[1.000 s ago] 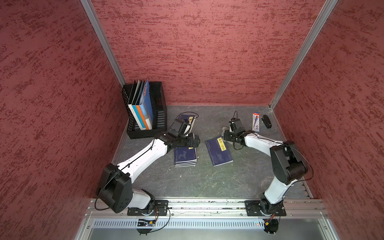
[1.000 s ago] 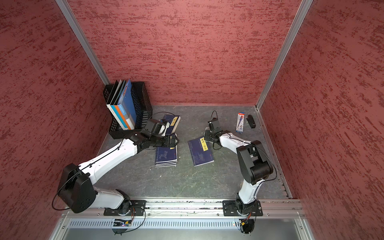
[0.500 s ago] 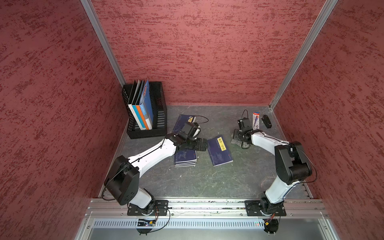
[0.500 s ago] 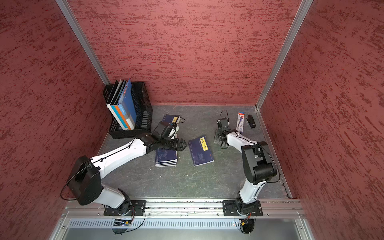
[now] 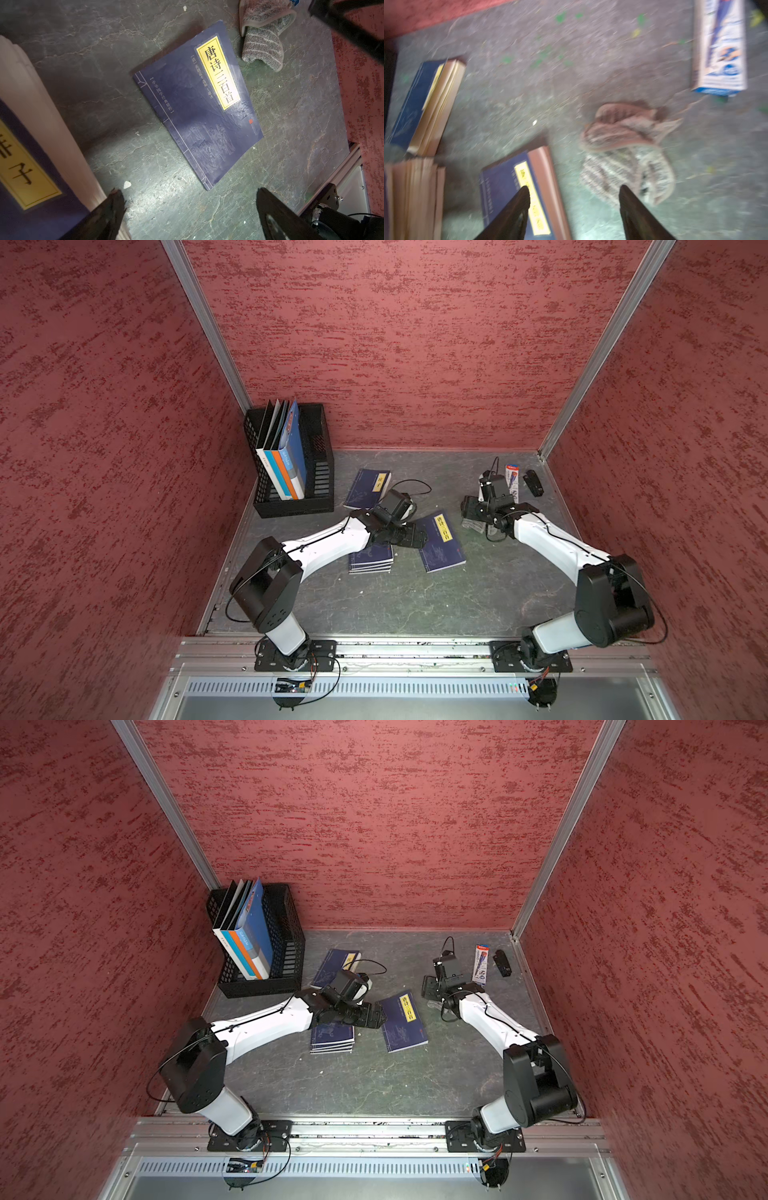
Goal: Wipe the cover of the book
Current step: Pick up the book from the center of the board.
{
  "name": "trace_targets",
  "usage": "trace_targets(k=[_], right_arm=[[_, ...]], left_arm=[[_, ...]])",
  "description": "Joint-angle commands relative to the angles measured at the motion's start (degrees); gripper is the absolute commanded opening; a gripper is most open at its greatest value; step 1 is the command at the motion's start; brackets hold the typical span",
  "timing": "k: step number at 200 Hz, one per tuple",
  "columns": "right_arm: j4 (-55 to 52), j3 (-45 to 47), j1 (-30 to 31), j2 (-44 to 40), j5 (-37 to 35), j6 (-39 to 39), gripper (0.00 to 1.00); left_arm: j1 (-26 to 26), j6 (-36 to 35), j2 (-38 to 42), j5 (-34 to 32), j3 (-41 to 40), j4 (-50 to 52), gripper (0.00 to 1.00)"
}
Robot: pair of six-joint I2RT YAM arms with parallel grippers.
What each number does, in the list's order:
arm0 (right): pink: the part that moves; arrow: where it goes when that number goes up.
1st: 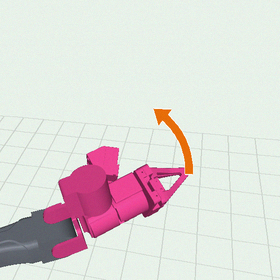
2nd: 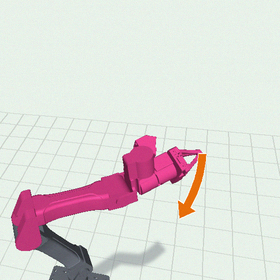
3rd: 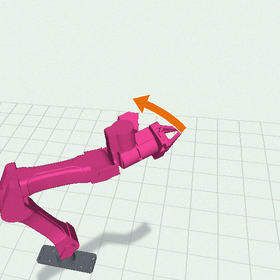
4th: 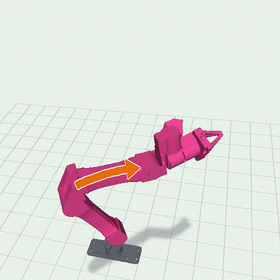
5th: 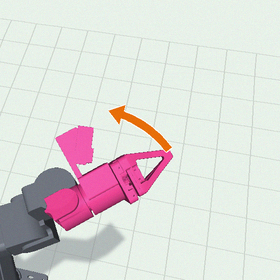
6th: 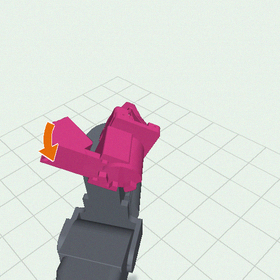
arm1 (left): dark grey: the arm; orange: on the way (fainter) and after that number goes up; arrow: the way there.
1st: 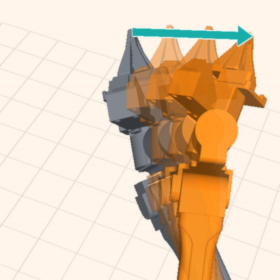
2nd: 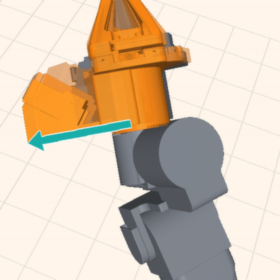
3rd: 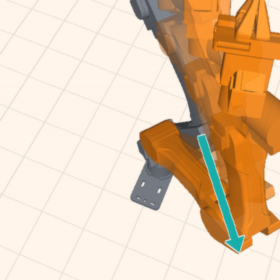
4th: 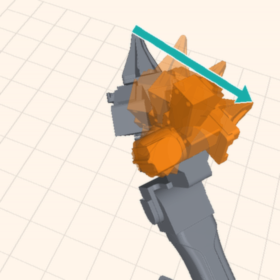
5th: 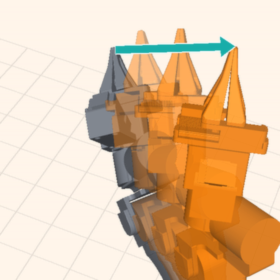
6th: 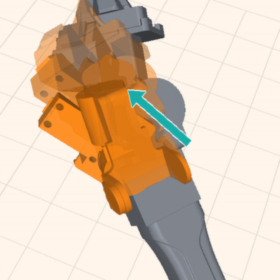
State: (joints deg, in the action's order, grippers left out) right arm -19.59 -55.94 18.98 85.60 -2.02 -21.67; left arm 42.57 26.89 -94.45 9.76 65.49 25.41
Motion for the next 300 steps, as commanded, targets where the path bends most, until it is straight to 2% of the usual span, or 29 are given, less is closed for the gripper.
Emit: trace_targets(k=[1, 62, 135, 162, 234, 281, 300], right_arm=[[0.4, 3.4, 2.5, 0.1, 5.1, -1.3, 0.66], [5.1, 12.2, 5.7, -0.4, 8.1, -5.3, 0.63], [6.5, 18.2, 6.5, -0.5, 8.6, -6.4, 0.44], [6.3, 19.1, 7.5, -1.6, 8.9, -6.7, 0.4], [7.4, 19.2, 11.5, -1.4, 10.4, -9.0, 0.38], [6.3, 17.0, 11.5, -2.0, 3.3, -9.0, 0.43], [6.1, 13.9, 11.3, 1.1, 1.3, -7.8, 0.43]], left_arm=[[0.4, 1.7, -1.6, -0.6, 1.4, -2.1, 1.0], [0.2, 3.1, -7.1, -0.5, 4.4, -3.2, 0.99], [-0.8, 4.1, -14.8, 0.5, 8.4, -3.6, 0.95], [-1.2, 3.8, -17.5, 1.4, 10.1, -3.0, 0.95], [-2.0, 2.3, -21.5, 4.3, 13.5, -2.6, 0.93], [-2.7, 1.5, -19.4, 3.9, 12.2, -1.5, 0.92], [-2.9, 1.4, -18.4, 3.5, 11.4, -0.7, 0.92]])
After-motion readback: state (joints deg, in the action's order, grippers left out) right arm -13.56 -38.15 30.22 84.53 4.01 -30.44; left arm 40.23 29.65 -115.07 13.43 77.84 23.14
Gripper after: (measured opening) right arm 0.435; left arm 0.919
